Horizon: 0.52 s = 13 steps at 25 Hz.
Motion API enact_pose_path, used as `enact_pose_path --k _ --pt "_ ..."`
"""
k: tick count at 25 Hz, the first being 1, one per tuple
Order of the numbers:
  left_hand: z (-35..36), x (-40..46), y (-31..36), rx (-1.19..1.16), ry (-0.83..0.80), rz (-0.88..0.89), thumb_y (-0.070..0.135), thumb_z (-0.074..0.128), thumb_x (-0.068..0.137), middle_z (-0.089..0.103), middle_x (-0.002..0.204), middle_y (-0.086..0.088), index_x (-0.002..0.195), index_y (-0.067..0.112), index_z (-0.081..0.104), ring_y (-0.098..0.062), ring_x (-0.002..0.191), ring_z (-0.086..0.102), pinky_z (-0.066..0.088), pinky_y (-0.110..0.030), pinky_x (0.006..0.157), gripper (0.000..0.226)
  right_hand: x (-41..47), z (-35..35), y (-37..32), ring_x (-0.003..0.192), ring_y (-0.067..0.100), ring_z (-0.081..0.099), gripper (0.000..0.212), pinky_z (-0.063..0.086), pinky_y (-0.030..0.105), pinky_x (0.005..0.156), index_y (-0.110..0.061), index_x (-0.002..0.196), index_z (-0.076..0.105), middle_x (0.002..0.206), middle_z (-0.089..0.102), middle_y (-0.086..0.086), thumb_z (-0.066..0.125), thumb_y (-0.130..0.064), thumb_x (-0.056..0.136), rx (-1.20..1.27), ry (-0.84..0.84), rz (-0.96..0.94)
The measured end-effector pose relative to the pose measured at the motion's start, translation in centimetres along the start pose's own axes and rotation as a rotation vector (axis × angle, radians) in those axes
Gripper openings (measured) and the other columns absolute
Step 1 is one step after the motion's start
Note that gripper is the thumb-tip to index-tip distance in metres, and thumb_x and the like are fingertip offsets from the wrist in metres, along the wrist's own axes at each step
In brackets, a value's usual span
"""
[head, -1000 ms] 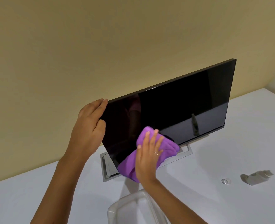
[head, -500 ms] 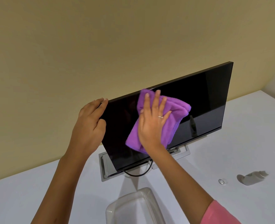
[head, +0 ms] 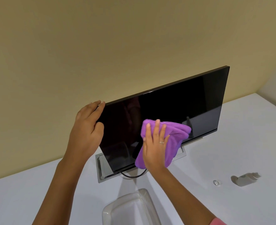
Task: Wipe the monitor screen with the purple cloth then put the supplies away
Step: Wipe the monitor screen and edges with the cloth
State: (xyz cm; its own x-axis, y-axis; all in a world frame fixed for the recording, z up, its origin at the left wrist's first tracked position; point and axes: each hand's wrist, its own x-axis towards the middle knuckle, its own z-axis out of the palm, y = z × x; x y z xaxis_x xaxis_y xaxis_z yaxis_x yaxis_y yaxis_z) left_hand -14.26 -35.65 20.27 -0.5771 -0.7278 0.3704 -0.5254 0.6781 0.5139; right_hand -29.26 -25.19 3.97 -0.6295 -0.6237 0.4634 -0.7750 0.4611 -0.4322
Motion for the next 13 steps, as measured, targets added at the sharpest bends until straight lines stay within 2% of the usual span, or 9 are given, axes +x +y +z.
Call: enact_pose_path --k 3,6,8,13 --pt "0.1 0.2 0.1 0.023 0.003 0.002 0.012 0.031 0.077 0.041 0.147 0.002 0.140 0.017 0.045 -0.016 0.137 0.027 0.016 -0.014 0.105 0.065 0.3 0.3 -2.1 0.139 0.044 0.014 0.062 0.032 0.070 0.099 -0.020 0.150 0.012 0.153 0.016 0.016 0.036 -0.025 0.092 -0.053 -0.005 -0.226" --pt "0.2 0.2 0.3 0.054 0.015 0.007 0.008 0.033 0.080 0.038 0.149 0.000 0.141 0.015 0.043 -0.019 0.140 0.024 0.018 -0.023 0.107 0.063 3.1 -1.1 -3.0 0.143 0.041 0.007 0.062 0.023 0.073 0.103 -0.023 0.149 0.014 0.154 0.013 0.013 0.039 -0.023 0.093 -0.047 0.029 -0.309" --pt "0.3 0.2 0.5 0.072 0.020 -0.005 0.002 0.036 0.083 0.039 0.149 0.001 0.141 0.017 0.043 -0.018 0.141 0.022 0.019 -0.025 0.106 0.060 5.7 -2.6 -2.4 0.143 0.035 0.002 0.060 0.015 0.070 0.105 -0.023 0.149 0.017 0.154 0.011 0.013 0.038 -0.022 0.092 0.018 0.081 -0.251" --pt "0.8 0.8 2.0 0.193 0.041 -0.048 0.015 0.034 0.079 0.050 0.139 -0.008 0.136 0.013 0.049 -0.028 0.136 0.033 0.007 -0.042 0.115 0.060 10.3 -5.3 3.9 0.145 0.032 -0.002 0.057 0.011 0.064 0.112 -0.023 0.151 0.006 0.158 -0.002 0.009 0.028 -0.025 0.099 0.156 0.137 0.046"
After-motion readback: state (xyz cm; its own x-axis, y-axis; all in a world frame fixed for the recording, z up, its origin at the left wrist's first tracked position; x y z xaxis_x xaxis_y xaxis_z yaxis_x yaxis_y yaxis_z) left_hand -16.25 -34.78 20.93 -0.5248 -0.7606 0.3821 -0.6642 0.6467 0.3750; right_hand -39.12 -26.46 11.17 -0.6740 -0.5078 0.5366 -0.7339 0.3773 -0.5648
